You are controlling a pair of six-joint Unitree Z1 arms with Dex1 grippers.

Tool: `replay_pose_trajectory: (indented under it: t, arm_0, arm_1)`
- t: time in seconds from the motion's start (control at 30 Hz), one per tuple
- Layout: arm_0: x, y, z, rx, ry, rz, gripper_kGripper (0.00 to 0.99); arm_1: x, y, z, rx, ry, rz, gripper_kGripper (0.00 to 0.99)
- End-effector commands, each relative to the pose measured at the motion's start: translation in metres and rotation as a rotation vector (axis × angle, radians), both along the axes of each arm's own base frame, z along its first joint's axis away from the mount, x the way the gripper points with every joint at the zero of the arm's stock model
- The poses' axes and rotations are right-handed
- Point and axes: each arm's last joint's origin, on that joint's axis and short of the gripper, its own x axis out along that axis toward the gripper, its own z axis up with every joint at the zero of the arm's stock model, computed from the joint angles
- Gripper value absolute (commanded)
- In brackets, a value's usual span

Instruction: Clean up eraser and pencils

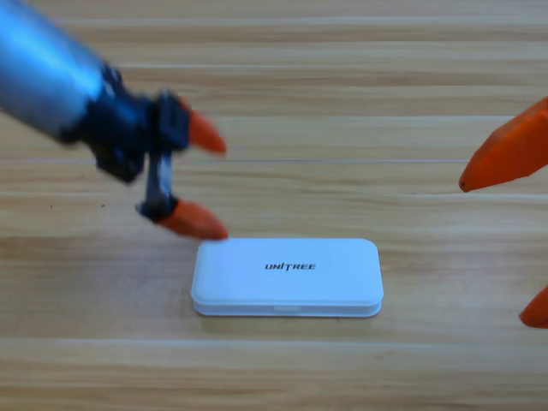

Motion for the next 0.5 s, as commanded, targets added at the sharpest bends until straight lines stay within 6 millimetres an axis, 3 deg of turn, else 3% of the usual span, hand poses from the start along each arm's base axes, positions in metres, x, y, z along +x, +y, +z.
replay_pose_trajectory:
  t: [0.03,0.3,0.5]
  arm_0:
    - [-0.051,-0.022,0.042,-0.062,-0.04,-0.13,0.99]
    - [-0.087,-0.066,0.058,-0.095,-0.071,-0.231,0.99]
    - [-0.098,-0.078,0.056,-0.093,-0.055,-0.269,0.99]
  arm_1:
    - [-0.002,0.007,-0.009,-0.012,0.028,0.029,0.931]
    - [-0.001,0.008,-0.01,-0.016,0.031,0.029,0.931]
    - [-0.001,0.008,-0.011,-0.018,0.033,0.029,0.931]
